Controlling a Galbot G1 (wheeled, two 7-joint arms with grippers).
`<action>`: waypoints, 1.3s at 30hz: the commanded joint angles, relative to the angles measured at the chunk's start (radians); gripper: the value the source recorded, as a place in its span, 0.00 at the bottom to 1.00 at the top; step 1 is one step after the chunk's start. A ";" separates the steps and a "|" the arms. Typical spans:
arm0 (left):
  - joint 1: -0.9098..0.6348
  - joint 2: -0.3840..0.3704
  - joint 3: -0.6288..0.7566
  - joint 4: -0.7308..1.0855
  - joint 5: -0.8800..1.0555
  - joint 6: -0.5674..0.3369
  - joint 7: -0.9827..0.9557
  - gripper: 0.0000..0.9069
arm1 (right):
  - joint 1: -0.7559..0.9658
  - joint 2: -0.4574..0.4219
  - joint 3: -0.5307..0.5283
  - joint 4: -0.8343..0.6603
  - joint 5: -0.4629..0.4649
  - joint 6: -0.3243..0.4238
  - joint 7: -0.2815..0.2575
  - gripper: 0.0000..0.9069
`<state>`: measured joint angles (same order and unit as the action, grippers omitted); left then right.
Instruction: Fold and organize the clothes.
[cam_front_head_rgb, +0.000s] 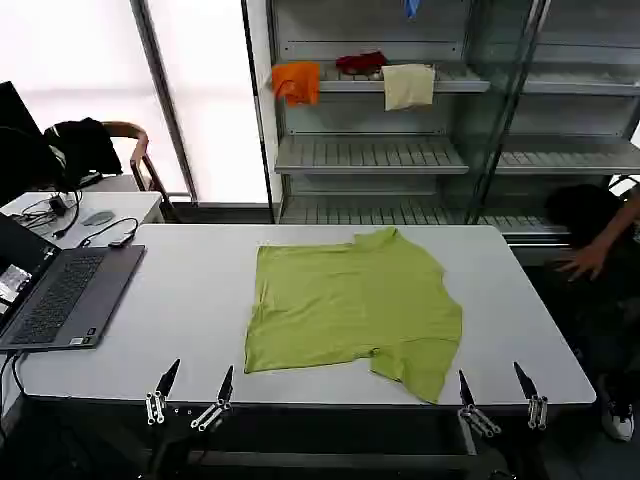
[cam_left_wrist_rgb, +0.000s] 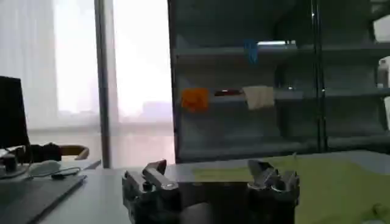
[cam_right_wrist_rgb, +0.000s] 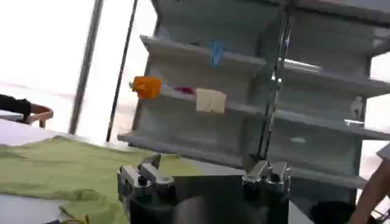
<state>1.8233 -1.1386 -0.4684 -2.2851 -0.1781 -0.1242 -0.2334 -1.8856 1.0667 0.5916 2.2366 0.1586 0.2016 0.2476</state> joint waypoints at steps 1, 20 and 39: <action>-0.068 0.094 -0.020 -0.060 -0.090 0.255 -0.014 1.00 | 0.080 -0.069 0.007 0.108 0.082 -0.328 -0.031 1.00; -0.280 0.141 0.018 -0.055 -0.380 0.703 0.009 1.00 | 0.150 -0.036 -0.045 0.135 0.210 -0.771 0.063 1.00; -0.421 0.094 0.115 0.136 -0.373 0.700 0.035 1.00 | 0.284 0.020 -0.157 0.047 0.162 -0.770 0.049 1.00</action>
<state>1.4835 -1.0359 -0.3932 -2.2431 -0.5291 0.5367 -0.2018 -1.6638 1.0683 0.4799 2.3186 0.3232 -0.5295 0.2943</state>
